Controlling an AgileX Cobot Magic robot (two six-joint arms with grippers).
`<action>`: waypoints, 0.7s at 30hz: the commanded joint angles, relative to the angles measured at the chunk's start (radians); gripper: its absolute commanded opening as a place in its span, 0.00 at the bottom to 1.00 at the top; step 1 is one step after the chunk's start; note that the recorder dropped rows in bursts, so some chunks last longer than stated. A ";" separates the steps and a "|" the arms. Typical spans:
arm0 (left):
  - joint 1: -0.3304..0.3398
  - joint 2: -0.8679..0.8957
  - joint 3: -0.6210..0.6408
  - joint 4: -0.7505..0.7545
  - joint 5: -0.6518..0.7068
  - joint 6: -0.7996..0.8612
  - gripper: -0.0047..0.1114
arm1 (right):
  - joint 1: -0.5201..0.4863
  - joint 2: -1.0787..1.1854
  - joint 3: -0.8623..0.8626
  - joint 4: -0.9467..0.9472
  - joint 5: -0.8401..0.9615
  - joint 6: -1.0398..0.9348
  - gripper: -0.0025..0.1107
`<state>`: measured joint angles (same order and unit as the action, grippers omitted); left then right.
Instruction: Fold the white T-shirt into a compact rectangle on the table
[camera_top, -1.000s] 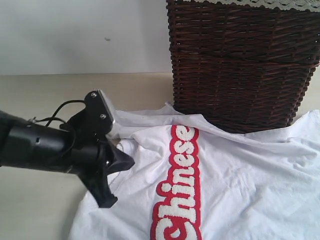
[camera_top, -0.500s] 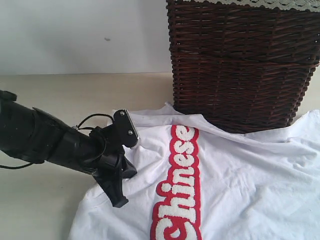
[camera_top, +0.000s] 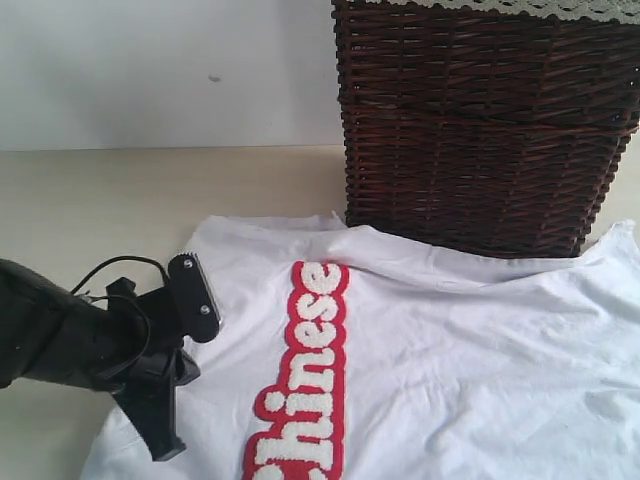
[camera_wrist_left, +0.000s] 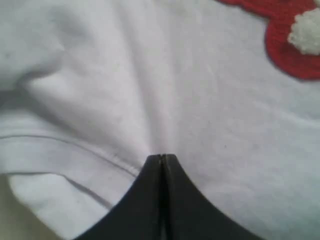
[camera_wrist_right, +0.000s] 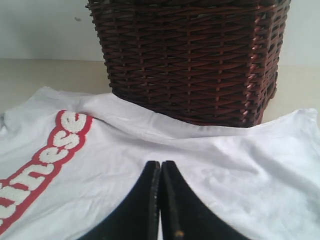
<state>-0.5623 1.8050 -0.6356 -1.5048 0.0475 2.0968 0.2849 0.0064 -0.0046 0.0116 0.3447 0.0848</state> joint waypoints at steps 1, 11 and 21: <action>0.004 -0.083 0.119 0.013 -0.047 -0.003 0.04 | -0.005 -0.006 0.005 0.001 -0.003 -0.005 0.02; 0.004 -0.311 0.056 -0.051 0.067 -0.010 0.04 | -0.005 -0.006 0.005 0.001 -0.003 -0.005 0.02; 0.004 0.042 -0.150 -0.050 0.140 -0.006 0.04 | -0.005 -0.006 0.005 0.001 -0.003 -0.005 0.02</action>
<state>-0.5623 1.8081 -0.7718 -1.5524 0.2188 2.0946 0.2849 0.0064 -0.0046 0.0116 0.3447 0.0848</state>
